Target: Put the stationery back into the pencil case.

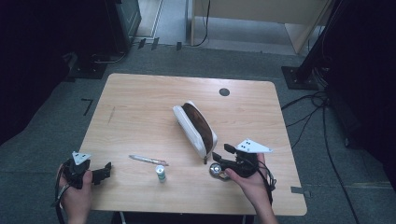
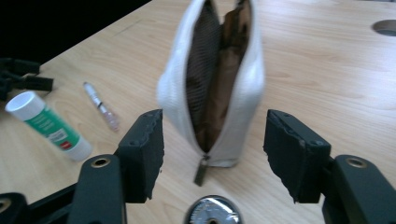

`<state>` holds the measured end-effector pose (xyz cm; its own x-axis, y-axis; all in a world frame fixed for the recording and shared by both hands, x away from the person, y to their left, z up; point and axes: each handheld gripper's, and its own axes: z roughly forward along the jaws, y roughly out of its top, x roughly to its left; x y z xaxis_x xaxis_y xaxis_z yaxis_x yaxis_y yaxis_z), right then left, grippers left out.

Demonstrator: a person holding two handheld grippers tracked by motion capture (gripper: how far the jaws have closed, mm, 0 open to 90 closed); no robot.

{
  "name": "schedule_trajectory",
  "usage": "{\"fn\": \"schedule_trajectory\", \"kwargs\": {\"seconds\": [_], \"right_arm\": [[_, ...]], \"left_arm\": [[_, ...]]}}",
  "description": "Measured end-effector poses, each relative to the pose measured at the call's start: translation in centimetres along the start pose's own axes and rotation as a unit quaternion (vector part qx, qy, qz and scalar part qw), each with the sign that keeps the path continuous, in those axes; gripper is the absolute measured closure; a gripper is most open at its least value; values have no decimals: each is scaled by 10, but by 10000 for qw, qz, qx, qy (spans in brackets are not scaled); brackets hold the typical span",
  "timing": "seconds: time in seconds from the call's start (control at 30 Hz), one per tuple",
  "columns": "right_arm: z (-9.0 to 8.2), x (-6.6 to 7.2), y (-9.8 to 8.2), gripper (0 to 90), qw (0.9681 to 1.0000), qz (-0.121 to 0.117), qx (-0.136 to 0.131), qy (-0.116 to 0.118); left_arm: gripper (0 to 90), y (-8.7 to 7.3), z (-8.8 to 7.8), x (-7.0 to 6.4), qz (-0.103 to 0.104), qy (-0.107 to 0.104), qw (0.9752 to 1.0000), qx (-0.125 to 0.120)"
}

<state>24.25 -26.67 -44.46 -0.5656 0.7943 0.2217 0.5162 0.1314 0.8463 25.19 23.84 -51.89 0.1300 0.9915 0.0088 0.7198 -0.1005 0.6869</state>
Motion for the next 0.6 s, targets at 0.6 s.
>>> {"fn": "schedule_trajectory", "kwargs": {"seconds": [0.6], "right_arm": [[46,68,-6,492,9913,-398,106,1252]], "left_arm": [[0,0,0,0,-4,0,10000,-1]]}}
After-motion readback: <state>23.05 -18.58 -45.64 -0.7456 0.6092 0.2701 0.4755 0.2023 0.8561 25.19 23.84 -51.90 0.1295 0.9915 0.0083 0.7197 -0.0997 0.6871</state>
